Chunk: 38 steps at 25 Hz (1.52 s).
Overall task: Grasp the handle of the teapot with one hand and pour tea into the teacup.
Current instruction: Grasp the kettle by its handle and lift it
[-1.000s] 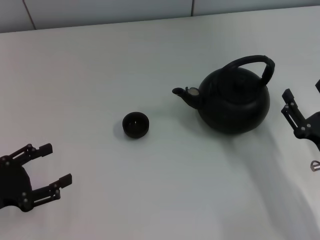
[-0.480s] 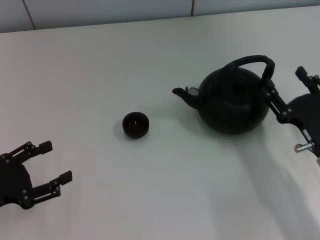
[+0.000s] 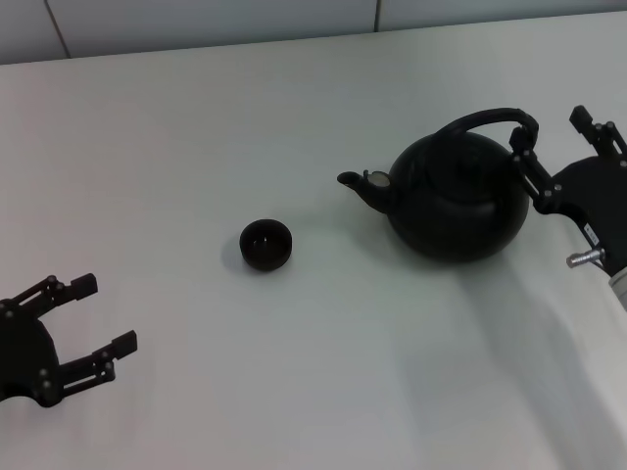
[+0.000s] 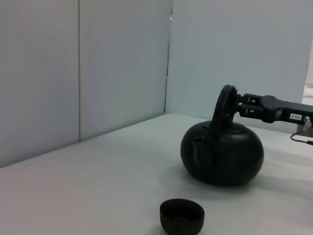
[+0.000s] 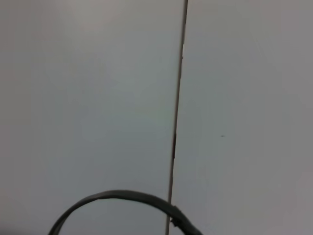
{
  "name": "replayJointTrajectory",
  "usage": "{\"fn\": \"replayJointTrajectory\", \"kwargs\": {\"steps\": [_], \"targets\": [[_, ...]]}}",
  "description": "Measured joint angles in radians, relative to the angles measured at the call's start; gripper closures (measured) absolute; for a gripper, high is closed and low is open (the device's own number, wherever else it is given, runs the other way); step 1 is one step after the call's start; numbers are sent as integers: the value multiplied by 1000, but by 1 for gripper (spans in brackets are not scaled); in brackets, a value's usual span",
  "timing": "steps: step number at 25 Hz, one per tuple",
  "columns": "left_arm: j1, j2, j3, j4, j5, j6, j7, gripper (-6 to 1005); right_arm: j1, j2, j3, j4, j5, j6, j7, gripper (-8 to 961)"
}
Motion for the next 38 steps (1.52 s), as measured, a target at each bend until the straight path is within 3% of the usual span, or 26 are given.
{"fn": "replayJointTrajectory", "kwargs": {"steps": [16,27,33,38], "targets": [[-3,-4,-17,0,0,1,-4,152,18,2,-5,-28,-6,46,43,228],[-3,-6,-22,1,0,2,-4,152,38,4,-2,-25,-2,53,83,345],[-2,-6,-31,1,0,2,-4,152,62,4,9,-27,-1,95,106,537],[-1,-8,-35,1,0,1,-4,152,70,6,35,-23,0,101,106,781]]}}
